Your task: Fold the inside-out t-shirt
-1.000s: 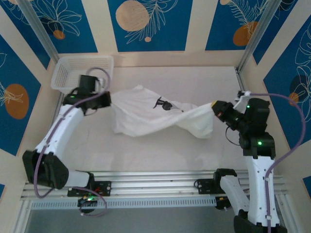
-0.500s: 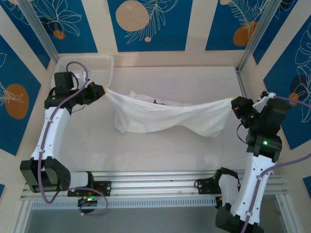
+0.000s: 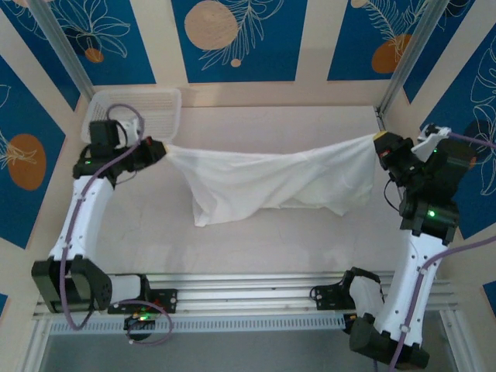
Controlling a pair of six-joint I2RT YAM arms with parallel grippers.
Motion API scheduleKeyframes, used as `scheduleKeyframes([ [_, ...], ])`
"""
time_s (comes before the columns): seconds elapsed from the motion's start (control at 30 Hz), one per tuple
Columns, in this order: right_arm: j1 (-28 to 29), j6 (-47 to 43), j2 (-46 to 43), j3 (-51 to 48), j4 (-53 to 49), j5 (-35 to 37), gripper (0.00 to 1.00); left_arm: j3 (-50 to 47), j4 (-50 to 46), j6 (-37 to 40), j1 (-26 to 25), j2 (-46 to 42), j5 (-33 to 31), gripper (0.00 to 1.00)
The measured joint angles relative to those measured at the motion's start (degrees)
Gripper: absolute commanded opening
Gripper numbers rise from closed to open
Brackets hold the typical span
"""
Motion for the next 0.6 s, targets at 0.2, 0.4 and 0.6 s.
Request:
scheduleKeyframes([
  [0.2,2.93,-1.36,5.9,-9.51,-3.96,-0.55,0.0,-11.3,2.6,0.04,-3.76,10.67,-8.7,0.0],
  [0.4,9.4,-3.74,8.09,-10.84,-3.91,0.9,0.0,-9.7,9.77,-1.07,-4.72,21.22,-14.1,0.03],
  [0.6,12.39,-5.33,12.61,-9.33,-3.82,1.62,0.0,-4.46,12.13,-0.83,-4.81,25.79,-19.41,0.23],
])
